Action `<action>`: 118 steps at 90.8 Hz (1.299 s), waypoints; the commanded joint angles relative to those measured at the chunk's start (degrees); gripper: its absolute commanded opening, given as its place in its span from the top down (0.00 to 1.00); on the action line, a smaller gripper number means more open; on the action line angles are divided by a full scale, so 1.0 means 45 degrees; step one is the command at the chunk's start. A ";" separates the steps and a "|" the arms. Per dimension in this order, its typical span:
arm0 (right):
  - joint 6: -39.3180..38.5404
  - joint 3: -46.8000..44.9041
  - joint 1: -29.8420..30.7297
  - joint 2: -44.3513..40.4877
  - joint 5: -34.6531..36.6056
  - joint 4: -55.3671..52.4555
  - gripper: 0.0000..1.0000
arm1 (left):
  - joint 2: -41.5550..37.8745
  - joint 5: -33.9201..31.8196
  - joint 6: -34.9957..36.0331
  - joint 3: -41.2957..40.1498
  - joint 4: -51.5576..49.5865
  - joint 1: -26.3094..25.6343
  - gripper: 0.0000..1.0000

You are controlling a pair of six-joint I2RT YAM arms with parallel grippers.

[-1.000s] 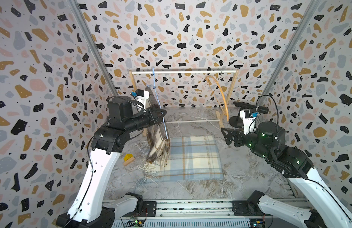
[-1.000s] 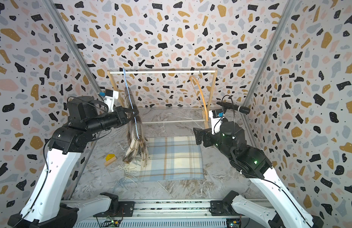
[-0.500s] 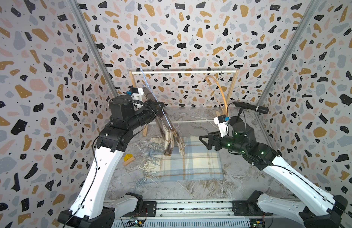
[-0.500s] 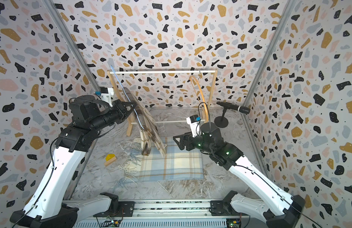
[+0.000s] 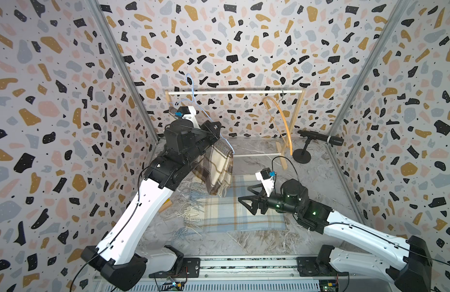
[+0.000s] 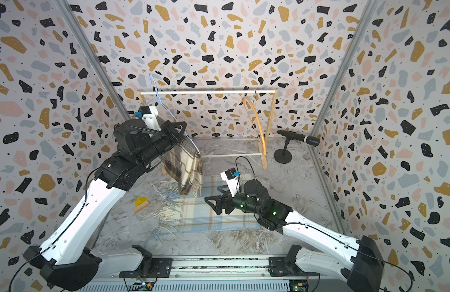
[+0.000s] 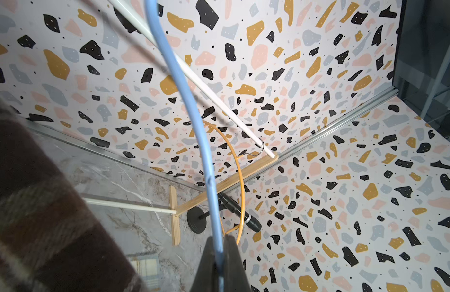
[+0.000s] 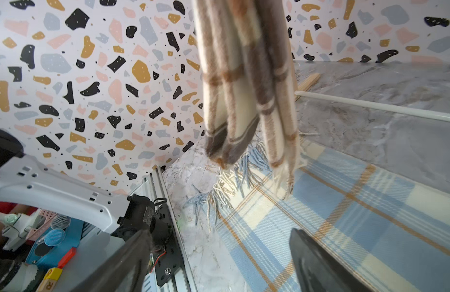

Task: Hang the scarf on the hanger
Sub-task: Adjust the scarf at the hanger.

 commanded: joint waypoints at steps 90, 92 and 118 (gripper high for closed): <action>-0.0295 0.1029 0.0551 0.6063 0.1991 0.8564 0.09 | 0.0125 -0.2617 0.0767 0.0350 0.3165 -0.1512 1.00; -0.0295 0.1087 0.0551 0.6142 0.1958 0.8608 0.09 | 0.0127 -0.2614 0.0767 0.0351 0.3180 -0.1512 1.00; -0.0178 0.2208 0.0571 0.7238 0.1758 0.8506 0.21 | 0.0147 -0.2749 0.0721 0.0150 0.3267 -0.1551 1.00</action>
